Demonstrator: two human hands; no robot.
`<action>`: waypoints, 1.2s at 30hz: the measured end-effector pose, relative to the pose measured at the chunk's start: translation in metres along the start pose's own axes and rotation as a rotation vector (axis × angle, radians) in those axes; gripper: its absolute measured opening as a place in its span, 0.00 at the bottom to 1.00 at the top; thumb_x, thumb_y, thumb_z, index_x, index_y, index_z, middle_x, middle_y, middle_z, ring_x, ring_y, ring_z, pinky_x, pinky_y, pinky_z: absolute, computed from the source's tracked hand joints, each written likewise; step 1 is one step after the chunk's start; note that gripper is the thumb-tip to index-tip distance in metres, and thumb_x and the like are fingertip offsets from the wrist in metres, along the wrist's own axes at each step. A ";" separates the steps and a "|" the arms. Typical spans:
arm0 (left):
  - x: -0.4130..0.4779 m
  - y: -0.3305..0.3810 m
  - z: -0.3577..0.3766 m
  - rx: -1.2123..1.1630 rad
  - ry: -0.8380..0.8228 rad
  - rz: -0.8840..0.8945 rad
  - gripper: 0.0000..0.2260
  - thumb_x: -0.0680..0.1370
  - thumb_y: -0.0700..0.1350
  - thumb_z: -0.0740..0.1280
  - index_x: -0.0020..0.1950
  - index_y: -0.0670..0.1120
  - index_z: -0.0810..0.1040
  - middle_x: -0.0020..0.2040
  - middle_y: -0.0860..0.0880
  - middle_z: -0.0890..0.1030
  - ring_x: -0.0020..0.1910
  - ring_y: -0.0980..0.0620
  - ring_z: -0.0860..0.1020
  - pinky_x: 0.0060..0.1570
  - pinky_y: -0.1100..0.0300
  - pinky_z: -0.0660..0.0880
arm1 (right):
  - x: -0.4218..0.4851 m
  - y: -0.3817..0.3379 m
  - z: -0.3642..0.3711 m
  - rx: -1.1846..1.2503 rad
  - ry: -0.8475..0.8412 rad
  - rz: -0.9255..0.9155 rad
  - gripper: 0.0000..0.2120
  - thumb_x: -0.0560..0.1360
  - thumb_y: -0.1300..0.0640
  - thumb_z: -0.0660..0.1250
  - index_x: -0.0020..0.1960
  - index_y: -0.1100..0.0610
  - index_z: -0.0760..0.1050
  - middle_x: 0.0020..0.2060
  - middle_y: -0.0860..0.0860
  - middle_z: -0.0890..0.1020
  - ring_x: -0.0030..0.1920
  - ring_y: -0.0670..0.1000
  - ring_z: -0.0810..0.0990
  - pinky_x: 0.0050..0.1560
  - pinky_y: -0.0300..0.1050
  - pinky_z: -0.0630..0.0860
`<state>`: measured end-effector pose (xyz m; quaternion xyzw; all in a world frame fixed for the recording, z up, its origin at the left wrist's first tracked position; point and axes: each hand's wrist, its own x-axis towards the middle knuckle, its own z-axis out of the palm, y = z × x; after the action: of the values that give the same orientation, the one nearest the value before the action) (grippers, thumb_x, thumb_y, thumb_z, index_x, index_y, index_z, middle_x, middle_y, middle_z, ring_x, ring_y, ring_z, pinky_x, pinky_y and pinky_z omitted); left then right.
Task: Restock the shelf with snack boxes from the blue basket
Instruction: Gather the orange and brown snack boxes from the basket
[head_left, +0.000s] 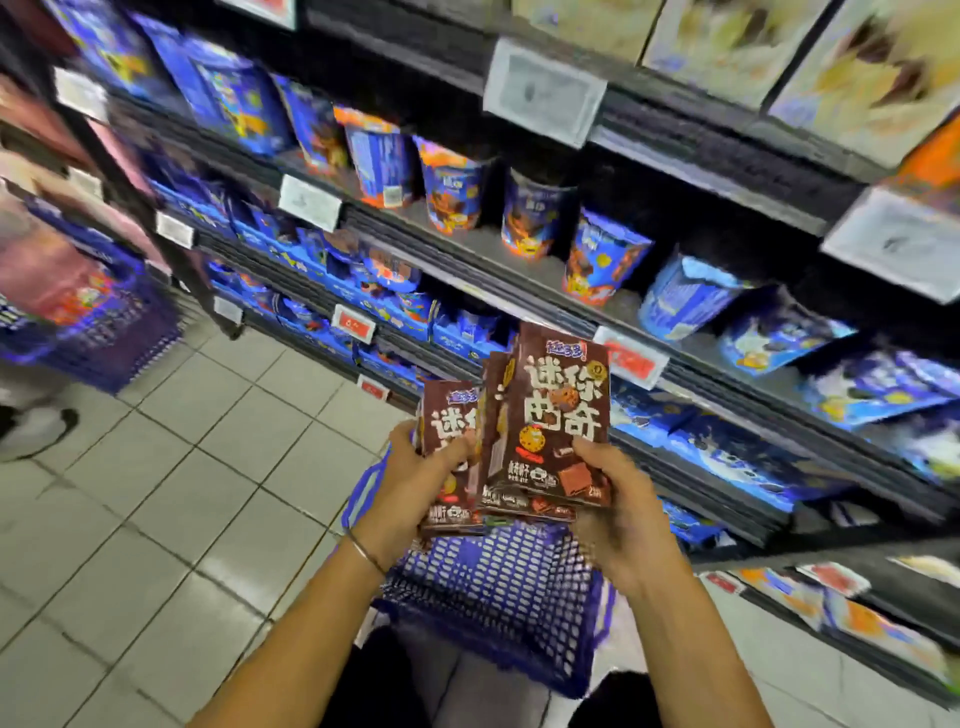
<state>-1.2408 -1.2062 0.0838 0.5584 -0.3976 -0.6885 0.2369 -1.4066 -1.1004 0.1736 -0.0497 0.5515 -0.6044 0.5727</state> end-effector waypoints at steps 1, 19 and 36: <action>-0.027 0.027 0.004 -0.019 0.003 -0.003 0.40 0.61 0.64 0.81 0.66 0.53 0.67 0.60 0.44 0.84 0.51 0.44 0.87 0.51 0.42 0.84 | -0.023 -0.025 0.014 -0.027 -0.005 0.009 0.28 0.67 0.56 0.71 0.65 0.66 0.75 0.59 0.64 0.82 0.53 0.61 0.82 0.56 0.60 0.78; -0.353 0.369 0.125 -0.157 -0.362 0.182 0.41 0.76 0.78 0.53 0.71 0.49 0.81 0.65 0.42 0.84 0.65 0.39 0.82 0.73 0.40 0.72 | -0.341 -0.340 0.119 -0.160 -0.092 -0.508 0.12 0.77 0.57 0.70 0.58 0.62 0.81 0.50 0.59 0.87 0.52 0.58 0.86 0.58 0.56 0.80; -0.386 0.471 0.161 -0.174 -0.617 0.120 0.45 0.70 0.80 0.59 0.67 0.45 0.84 0.66 0.38 0.83 0.52 0.39 0.87 0.55 0.42 0.83 | -0.394 -0.442 0.137 0.029 0.044 -0.920 0.13 0.75 0.59 0.70 0.59 0.59 0.80 0.48 0.56 0.87 0.43 0.52 0.87 0.34 0.39 0.79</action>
<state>-1.3480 -1.1325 0.6999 0.2764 -0.4227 -0.8414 0.1921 -1.4600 -1.0069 0.7716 -0.2684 0.4755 -0.8045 0.2338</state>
